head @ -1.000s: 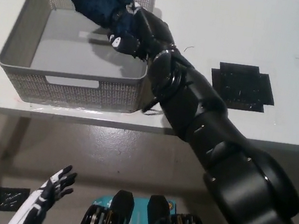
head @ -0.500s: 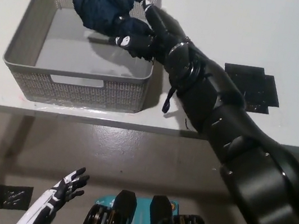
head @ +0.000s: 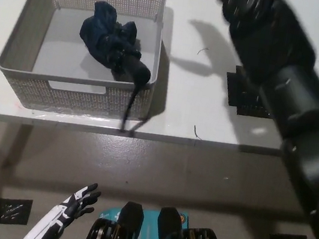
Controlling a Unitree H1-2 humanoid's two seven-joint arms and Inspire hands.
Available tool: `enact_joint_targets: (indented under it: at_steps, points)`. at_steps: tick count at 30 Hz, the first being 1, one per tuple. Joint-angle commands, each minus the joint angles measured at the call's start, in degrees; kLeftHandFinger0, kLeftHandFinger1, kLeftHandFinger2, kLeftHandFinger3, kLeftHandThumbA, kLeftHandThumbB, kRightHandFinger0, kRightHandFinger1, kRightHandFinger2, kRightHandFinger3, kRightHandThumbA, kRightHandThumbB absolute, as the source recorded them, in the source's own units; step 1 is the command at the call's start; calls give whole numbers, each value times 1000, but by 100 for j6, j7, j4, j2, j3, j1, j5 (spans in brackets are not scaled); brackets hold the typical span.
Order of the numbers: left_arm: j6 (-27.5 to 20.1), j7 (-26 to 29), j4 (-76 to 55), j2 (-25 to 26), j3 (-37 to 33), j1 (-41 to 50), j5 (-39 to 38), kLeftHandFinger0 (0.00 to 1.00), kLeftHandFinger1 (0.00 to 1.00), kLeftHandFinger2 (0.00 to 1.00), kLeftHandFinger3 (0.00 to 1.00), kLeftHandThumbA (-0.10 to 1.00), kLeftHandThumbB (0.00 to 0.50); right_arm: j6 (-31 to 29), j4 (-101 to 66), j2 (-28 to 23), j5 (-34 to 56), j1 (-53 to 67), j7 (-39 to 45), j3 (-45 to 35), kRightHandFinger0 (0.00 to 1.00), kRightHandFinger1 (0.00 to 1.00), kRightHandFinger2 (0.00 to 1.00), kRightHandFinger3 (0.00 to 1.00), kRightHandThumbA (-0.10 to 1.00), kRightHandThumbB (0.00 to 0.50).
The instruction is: Use the right hand to pick up a umbrella on the right side and place it into a container on the lft side
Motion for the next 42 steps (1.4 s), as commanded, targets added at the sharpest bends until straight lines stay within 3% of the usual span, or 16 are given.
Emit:
enact_joint_targets:
  at_steps: [1, 5, 9, 10, 11, 12, 18, 25, 35, 42]
  points:
    - [-109, 1, -76, 19, -7, -38, 100, 1000, 1000, 1000, 1000, 1000, 184, 230, -889, -85, 945, -738, 471, -630, 1000, 1000, 1000, 1000, 1000, 500]
    - [-97, -8, -108, 24, 0, -26, 95, 1000, 1000, 1000, 1000, 1000, 173, 1082, -3108, -110, 1717, -263, 648, -1368, 1000, 1000, 1000, 1000, 1000, 500]
    - [-156, -52, -100, 113, 66, 85, 3, 1000, 1000, 1000, 1000, 1000, 180, 1392, -5598, -104, 2497, 1177, 758, -1700, 1000, 1000, 1000, 1000, 1000, 411]
    - [-192, -57, -98, 116, 87, 153, -39, 1000, 1000, 1000, 1000, 1000, 178, 1465, -6365, -103, 2648, 1768, 742, -1729, 1000, 1000, 1000, 1000, 1000, 430]
    - [-232, -58, -89, 118, 104, 210, -68, 1000, 1000, 1000, 1000, 1000, 187, 1571, -6830, -58, 2703, 2134, 677, -1743, 1000, 1000, 1000, 1000, 1000, 486]
    - [-244, -48, -117, 120, 118, 279, -76, 1000, 1000, 1000, 1000, 1000, 186, 1583, -7153, -41, 2722, 2443, 642, -1730, 1000, 1000, 1000, 1000, 1000, 437]
    - [-309, -7, -38, 79, 166, 448, -132, 1000, 1000, 1000, 1000, 1000, 188, 1151, -9062, -201, 3517, 4958, 550, -1694, 1000, 1000, 1000, 1000, 1000, 491]
    - [-391, 20, 119, 68, 209, 568, -148, 1000, 1000, 1000, 1000, 1000, 180, 149, -9603, -494, 4285, 7092, 620, -1667, 1000, 1000, 1000, 1000, 1000, 500]
    - [-491, 76, 308, -13, 211, 600, -118, 1000, 1000, 1000, 1000, 1000, 182, -238, -9904, -498, 4848, 8613, 647, -1451, 1000, 1000, 1000, 1000, 1000, 500]
    - [-484, 101, 325, -56, 243, 567, -139, 1000, 1000, 1000, 1000, 1000, 188, -791, -8955, -252, 4760, 9680, 1256, -1107, 1000, 1000, 1000, 1000, 1000, 499]
